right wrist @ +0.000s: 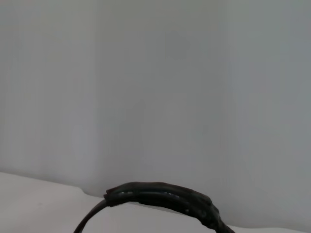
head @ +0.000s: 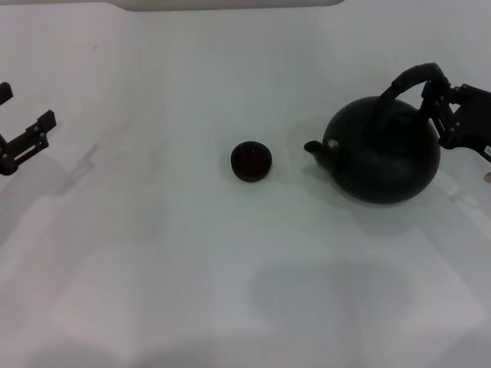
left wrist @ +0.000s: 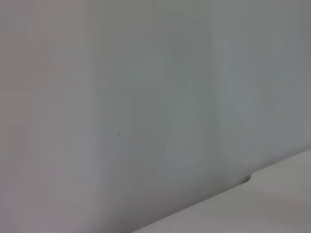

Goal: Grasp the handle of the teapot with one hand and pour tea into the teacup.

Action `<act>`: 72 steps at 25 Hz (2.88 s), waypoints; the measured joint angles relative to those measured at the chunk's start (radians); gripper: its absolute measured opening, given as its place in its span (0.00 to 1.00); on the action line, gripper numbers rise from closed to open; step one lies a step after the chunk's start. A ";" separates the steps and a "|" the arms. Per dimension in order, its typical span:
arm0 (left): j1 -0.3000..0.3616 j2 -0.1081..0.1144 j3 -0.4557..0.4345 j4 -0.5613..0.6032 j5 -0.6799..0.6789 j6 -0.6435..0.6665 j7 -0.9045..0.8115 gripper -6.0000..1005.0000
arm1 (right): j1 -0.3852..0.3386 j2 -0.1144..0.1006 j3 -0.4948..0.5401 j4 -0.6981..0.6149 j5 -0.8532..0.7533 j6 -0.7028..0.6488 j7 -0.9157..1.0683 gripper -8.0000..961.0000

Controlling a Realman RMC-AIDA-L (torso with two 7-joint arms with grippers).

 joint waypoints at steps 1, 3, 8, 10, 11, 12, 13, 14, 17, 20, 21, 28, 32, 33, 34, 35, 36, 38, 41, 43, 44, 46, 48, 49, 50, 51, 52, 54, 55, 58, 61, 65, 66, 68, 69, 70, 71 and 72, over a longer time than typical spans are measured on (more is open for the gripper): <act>0.000 0.000 0.000 0.000 0.000 0.000 0.000 0.77 | 0.000 0.000 0.000 0.002 -0.001 0.003 0.000 0.11; 0.000 0.000 0.000 0.000 0.000 0.000 0.000 0.77 | 0.000 0.000 -0.001 0.002 -0.001 0.000 0.000 0.11; 0.000 0.000 0.000 0.000 0.000 0.000 0.000 0.77 | -0.002 0.000 0.000 0.002 0.001 -0.019 0.000 0.13; 0.000 0.000 0.000 0.000 0.000 0.000 0.000 0.77 | -0.002 -0.001 0.001 0.002 0.001 -0.023 0.000 0.14; 0.000 0.000 0.000 0.000 0.000 0.000 0.000 0.77 | -0.002 -0.001 0.001 0.002 0.001 -0.027 0.000 0.15; 0.000 0.000 0.000 0.000 0.000 0.000 0.000 0.77 | -0.002 -0.001 0.001 0.002 0.001 -0.032 0.000 0.15; 0.000 0.000 0.000 0.000 0.000 0.000 0.000 0.77 | -0.002 -0.001 0.001 0.002 0.001 -0.035 0.000 0.15; 0.000 0.000 0.000 0.000 0.000 0.000 0.000 0.77 | -0.002 -0.002 0.002 0.002 0.001 -0.038 0.000 0.15; 0.000 0.000 0.000 0.000 0.000 0.000 0.000 0.77 | -0.002 -0.002 0.003 0.001 0.001 -0.046 0.001 0.15; -0.001 0.000 -0.001 0.000 0.000 0.000 0.000 0.77 | -0.002 -0.002 0.003 0.001 0.002 -0.048 0.003 0.15; -0.001 0.000 -0.001 0.000 0.000 0.000 0.000 0.77 | -0.002 -0.003 0.003 0.001 0.002 -0.049 0.003 0.16; -0.003 0.000 0.000 0.000 0.000 0.000 0.000 0.77 | -0.002 -0.003 0.003 0.000 0.004 -0.050 0.005 0.16; -0.003 0.000 0.000 0.000 0.000 0.000 0.000 0.77 | -0.005 -0.004 0.003 0.000 0.004 -0.050 0.005 0.18; -0.003 0.000 0.000 0.001 0.000 0.000 0.000 0.77 | -0.005 -0.004 0.003 0.000 0.004 -0.050 0.005 0.19; -0.003 0.000 0.000 0.001 0.000 0.000 0.000 0.77 | -0.007 -0.004 0.003 0.000 0.004 -0.049 0.005 0.20; -0.003 0.000 0.000 0.001 0.000 0.000 0.000 0.77 | -0.007 -0.005 0.003 0.000 0.004 -0.049 0.005 0.20; -0.003 0.000 0.000 0.001 0.000 0.000 0.000 0.77 | -0.008 -0.005 0.003 0.001 0.004 -0.048 0.005 0.21; -0.003 0.000 0.000 0.001 0.000 0.000 0.000 0.77 | -0.008 -0.007 0.003 0.011 0.001 -0.049 0.005 0.21; -0.003 0.000 0.000 0.001 0.000 0.000 0.000 0.77 | -0.007 -0.008 0.003 0.021 -0.001 -0.055 0.005 0.21; -0.003 0.000 0.000 0.003 0.000 0.000 0.000 0.77 | -0.007 -0.009 0.003 0.025 -0.002 -0.060 0.005 0.23; -0.003 0.000 0.000 0.003 0.000 0.000 0.000 0.77 | -0.008 -0.009 0.003 0.025 -0.002 -0.063 0.005 0.24; -0.003 0.000 -0.002 0.005 0.000 0.000 0.000 0.77 | -0.009 -0.009 0.003 0.026 -0.002 -0.065 0.005 0.25; -0.003 0.000 -0.003 0.006 0.000 0.000 0.000 0.77 | -0.010 -0.009 0.003 0.026 0.000 -0.066 0.005 0.27; -0.003 0.001 -0.003 0.006 0.000 0.000 0.000 0.77 | -0.012 -0.009 0.003 0.026 0.001 -0.067 0.005 0.28; -0.003 0.001 -0.003 0.006 0.000 0.000 0.000 0.77 | -0.014 -0.010 0.003 0.026 0.001 -0.069 0.005 0.28; -0.003 0.002 -0.003 0.006 0.000 0.000 0.000 0.77 | -0.016 -0.010 0.003 0.026 0.001 -0.073 0.005 0.28; -0.003 0.002 -0.004 0.006 0.000 0.000 0.000 0.77 | -0.018 -0.011 0.003 0.026 0.001 -0.075 0.005 0.29; -0.003 0.002 -0.004 0.006 0.000 -0.001 0.000 0.77 | -0.021 -0.013 0.003 0.026 0.001 -0.076 0.005 0.29; -0.003 0.003 -0.004 0.007 0.000 -0.002 0.001 0.77 | -0.022 -0.014 0.003 0.026 0.001 -0.076 0.006 0.30; -0.003 0.004 -0.005 0.008 0.000 -0.004 0.004 0.77 | -0.026 -0.016 0.015 0.036 0.001 -0.076 0.007 0.31; -0.003 0.006 -0.005 0.008 0.000 -0.005 0.007 0.77 | -0.035 -0.019 0.027 0.038 0.000 -0.080 0.007 0.34; -0.003 0.009 -0.005 0.007 0.000 -0.006 0.005 0.77 | -0.053 -0.029 0.039 0.040 0.000 -0.107 0.008 0.46; -0.003 0.010 -0.005 0.007 0.000 -0.006 0.005 0.77 | -0.060 -0.033 0.046 0.040 -0.001 -0.115 0.010 0.46; -0.003 0.010 -0.005 0.008 0.000 -0.006 0.005 0.77 | -0.074 -0.041 0.053 0.040 -0.004 -0.126 0.016 0.46; -0.003 0.010 -0.006 0.009 0.000 -0.006 0.005 0.77 | -0.081 -0.047 0.054 0.041 -0.004 -0.132 0.020 0.46; -0.003 0.010 -0.006 0.009 -0.001 -0.006 0.005 0.77 | -0.088 -0.052 0.054 0.044 -0.004 -0.143 0.025 0.46; -0.003 0.010 -0.009 0.009 -0.001 -0.006 0.005 0.77 | -0.093 -0.057 0.054 0.048 -0.004 -0.154 0.028 0.46; -0.003 0.010 -0.014 0.009 -0.001 -0.007 0.005 0.77 | -0.096 -0.060 0.054 0.053 -0.004 -0.168 0.030 0.46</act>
